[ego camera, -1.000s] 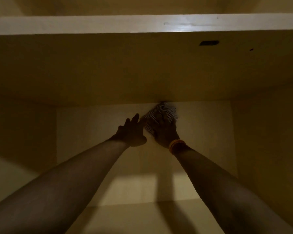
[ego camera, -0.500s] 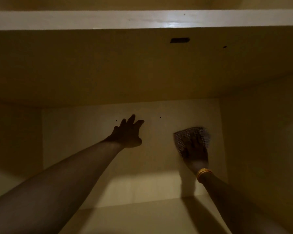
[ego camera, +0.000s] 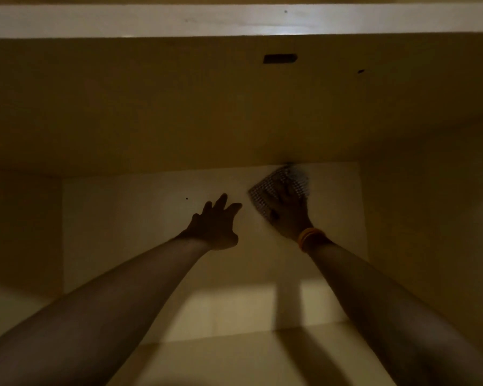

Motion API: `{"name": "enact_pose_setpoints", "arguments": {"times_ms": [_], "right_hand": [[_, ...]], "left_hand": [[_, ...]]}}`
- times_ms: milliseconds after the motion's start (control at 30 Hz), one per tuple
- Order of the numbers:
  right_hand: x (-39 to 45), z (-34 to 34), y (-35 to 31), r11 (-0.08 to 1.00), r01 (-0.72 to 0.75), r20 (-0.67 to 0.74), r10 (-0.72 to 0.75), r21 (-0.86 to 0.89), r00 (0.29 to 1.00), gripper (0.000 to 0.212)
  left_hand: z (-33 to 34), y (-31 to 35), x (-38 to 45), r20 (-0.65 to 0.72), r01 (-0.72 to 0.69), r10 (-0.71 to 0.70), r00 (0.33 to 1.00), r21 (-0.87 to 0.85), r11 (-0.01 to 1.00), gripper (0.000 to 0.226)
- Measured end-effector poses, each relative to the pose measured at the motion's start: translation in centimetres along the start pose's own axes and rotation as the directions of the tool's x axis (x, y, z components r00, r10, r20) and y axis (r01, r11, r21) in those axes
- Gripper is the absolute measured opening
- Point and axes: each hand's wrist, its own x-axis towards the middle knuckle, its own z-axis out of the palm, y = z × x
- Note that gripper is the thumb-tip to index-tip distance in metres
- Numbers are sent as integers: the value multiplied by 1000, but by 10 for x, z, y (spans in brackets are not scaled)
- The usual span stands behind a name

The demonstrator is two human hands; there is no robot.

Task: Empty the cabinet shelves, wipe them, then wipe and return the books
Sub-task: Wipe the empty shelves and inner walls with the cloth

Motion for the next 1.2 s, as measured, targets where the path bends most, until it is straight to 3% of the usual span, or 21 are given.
{"name": "enact_pose_setpoints", "arguments": {"times_ms": [100,200,333,467,600,700,933,1067,1200], "right_hand": [[-41,20,14,963,243,-5,-245,-116,970,75],[-86,34,40,951,268,-30,-275,-153,961,77],[-139,46,81,987,135,-61,-141,-92,988,67],[-120,34,111,997,-64,-54,67,50,996,70],[-61,8,124,912,-362,-124,388,192,913,64],[-19,-24,114,862,-454,-106,485,226,868,65],[-29,-21,113,872,-439,7,448,217,894,67],[-90,32,113,925,-315,-91,340,212,936,68],[-142,63,87,935,-293,-119,320,200,940,76]], "left_hand": [[5,7,3,4,-11,11,1000,-4,1000,90],[5,10,2,0,-18,18,1000,8,1000,89],[5,11,2,-2,-20,20,1000,3,1000,89],[5,14,3,6,-19,19,1000,-4,1000,90],[5,17,4,3,-31,31,1000,-8,999,90],[9,16,3,0,-27,27,1000,-2,1000,89],[30,7,-3,29,-13,12,1000,11,1000,88],[41,7,-11,52,3,-3,999,4,1000,89],[59,9,-24,44,36,-35,998,-37,999,91]]}}
